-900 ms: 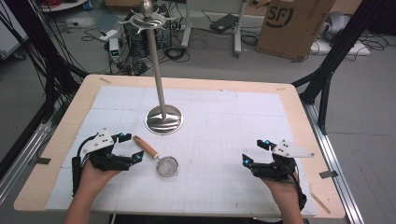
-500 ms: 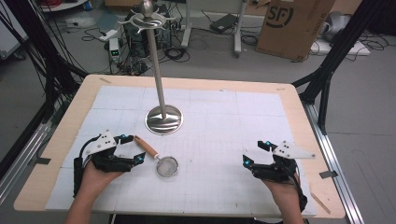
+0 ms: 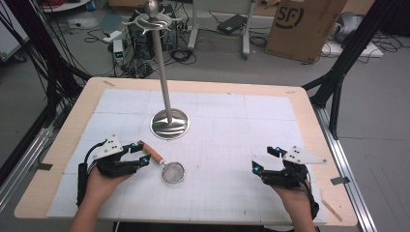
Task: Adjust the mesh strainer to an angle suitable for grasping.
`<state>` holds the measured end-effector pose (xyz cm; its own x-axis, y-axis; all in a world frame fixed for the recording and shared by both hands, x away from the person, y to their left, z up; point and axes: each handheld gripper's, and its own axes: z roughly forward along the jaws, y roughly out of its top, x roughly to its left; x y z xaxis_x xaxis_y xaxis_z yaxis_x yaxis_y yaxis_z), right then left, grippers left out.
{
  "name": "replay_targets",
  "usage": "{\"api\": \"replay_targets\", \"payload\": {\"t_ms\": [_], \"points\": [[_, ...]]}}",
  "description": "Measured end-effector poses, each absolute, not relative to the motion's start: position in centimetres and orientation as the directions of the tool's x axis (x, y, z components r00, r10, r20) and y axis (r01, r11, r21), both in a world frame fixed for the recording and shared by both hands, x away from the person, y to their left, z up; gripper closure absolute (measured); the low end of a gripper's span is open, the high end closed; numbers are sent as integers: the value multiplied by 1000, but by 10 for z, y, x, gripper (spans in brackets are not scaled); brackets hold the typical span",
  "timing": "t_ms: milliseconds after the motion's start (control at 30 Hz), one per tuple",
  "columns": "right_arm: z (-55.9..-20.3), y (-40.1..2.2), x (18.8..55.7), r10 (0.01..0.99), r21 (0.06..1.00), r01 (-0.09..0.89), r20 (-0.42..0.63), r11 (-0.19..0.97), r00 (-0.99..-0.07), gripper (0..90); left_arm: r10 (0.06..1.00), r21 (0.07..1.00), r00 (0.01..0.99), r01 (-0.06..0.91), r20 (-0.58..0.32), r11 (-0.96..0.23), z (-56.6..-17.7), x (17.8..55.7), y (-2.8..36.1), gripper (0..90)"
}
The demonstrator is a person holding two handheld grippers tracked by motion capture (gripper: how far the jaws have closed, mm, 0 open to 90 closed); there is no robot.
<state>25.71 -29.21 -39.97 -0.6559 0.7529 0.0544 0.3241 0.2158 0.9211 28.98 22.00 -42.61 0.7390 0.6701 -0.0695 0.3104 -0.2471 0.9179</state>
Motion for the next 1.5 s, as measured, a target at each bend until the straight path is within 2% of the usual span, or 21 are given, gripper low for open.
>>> {"api": "replay_targets", "payload": {"t_ms": [67, 267, 300, 767, 900, 1100, 1500], "points": [[-400, -290, 258, 750, 917, 329, 53, 225, -659, 193, 671, 921, 738, 308, -71, -241, -426, 291, 220, 570], [-402, -287, 258, 747, 910, 337, 47, 241, -663, 193, 682, 921, 729, 305, -62, -242, -425, 293, 222, 609], [-402, -287, 258, 748, 909, 340, 50, 240, -662, 193, 685, 920, 726, 306, -59, -246, -425, 294, 221, 636], [-402, -286, 258, 747, 910, 340, 51, 239, -662, 194, 710, 862, 704, 341, 30, -375, -418, 325, 205, 771], [-402, -285, 258, 745, 910, 338, 51, 239, -666, 194, 713, 849, 698, 339, 62, -405, -421, 333, 200, 851], [-403, -284, 259, 743, 907, 344, 52, 245, -667, 194, 718, 813, 695, 389, 49, -432, -432, 342, 196, 868], [-406, -281, 260, 739, 901, 353, 56, 253, -671, 195, 726, 787, 685, 414, 61, -457, -438, 346, 197, 885]]}}
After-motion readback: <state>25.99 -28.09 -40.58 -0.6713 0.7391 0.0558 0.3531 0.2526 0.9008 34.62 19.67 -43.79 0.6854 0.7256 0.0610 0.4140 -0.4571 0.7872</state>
